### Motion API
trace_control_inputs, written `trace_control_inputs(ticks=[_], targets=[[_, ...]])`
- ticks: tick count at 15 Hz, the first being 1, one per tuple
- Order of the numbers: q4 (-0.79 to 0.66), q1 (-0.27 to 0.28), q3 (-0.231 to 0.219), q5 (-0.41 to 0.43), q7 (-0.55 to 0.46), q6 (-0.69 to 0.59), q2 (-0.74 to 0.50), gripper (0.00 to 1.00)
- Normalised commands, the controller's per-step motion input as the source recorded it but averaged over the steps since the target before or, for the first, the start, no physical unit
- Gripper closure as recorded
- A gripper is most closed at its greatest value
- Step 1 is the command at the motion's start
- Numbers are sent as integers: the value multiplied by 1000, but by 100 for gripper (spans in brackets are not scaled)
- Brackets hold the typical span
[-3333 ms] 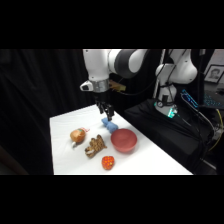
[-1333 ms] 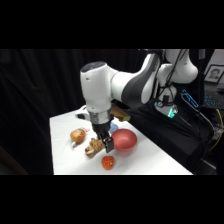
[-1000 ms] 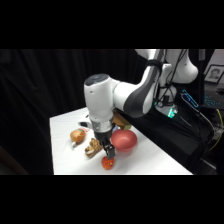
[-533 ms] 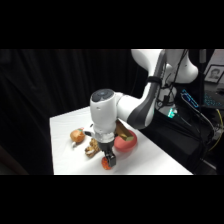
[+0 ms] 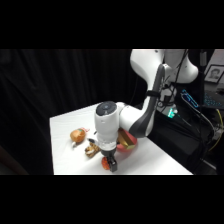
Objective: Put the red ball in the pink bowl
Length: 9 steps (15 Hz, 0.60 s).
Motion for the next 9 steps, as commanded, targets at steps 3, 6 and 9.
trace_control_inputs(ticks=[3,6,9], targets=[[121,104,-100,43,102,118,101,43],[76,103,-102,42,86,108,27,67],[36,106,-100,29,81,92,-11,91]])
